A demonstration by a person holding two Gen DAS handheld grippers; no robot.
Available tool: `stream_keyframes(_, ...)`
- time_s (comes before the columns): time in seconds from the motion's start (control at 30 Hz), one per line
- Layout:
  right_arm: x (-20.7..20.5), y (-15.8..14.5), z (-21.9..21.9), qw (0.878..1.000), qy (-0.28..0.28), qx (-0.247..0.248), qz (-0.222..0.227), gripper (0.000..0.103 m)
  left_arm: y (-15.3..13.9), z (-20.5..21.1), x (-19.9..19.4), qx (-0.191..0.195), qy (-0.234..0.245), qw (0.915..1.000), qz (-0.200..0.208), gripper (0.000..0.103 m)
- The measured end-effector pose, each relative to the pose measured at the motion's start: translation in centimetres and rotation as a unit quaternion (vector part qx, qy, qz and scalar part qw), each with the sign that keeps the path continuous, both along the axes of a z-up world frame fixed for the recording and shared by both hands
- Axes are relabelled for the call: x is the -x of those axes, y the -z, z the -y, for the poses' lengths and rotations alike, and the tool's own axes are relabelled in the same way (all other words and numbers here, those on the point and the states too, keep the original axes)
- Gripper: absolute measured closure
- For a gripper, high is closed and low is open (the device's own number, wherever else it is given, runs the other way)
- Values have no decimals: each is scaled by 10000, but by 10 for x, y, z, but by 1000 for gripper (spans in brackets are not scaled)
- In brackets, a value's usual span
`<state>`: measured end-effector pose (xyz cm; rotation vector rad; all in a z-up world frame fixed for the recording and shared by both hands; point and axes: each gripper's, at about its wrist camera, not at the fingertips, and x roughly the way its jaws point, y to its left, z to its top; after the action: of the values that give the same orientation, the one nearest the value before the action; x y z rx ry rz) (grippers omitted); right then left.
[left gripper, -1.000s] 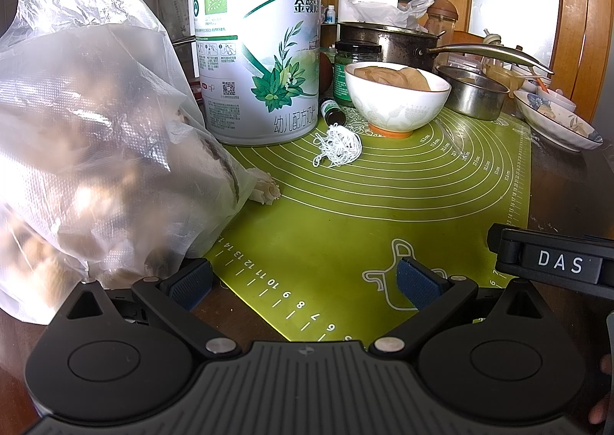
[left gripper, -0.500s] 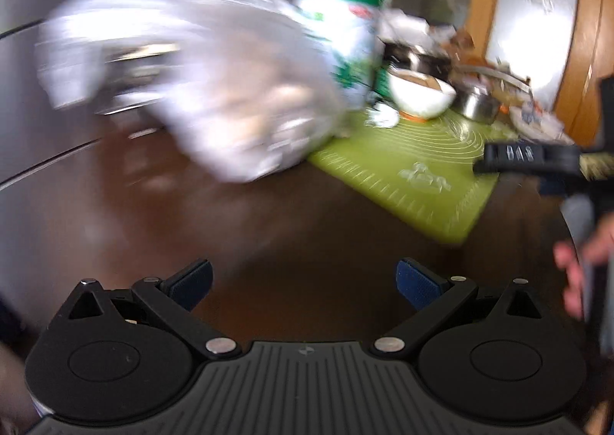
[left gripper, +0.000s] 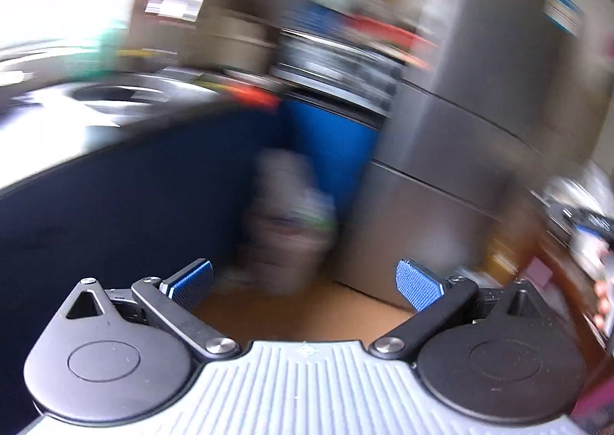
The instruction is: Clean bowl
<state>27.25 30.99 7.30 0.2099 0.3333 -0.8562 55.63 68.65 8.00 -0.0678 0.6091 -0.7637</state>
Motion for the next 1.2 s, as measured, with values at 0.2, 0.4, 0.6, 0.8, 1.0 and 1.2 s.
stream_keyframes(0.2,-197,-31,-141,9760,-2116,1,507,0,-42,-155,-88,-60,-1707,9852,156,0)
stream_keyframes(0.4,-353,-54,-278,9293,-3616,91,747,0,-62,-306,-134,121,-3221,9456,434,0)
stream_keyframes(0.6,-493,-64,-394,8705,-4879,7,652,0,-73,-413,-174,130,-4484,8924,490,0)
stream_keyframes(0.8,-574,-50,-467,8151,-5760,-240,563,0,-78,-447,-168,-203,-5177,8542,429,0)
stream_keyframes(1.0,-619,-40,-484,7698,-6351,-359,514,0,-70,-443,-175,-417,-5496,8342,154,0)
stream_keyframes(1.2,-634,-17,-471,7218,-6895,-438,407,0,-44,-433,-196,-468,-5767,8150,-322,0)
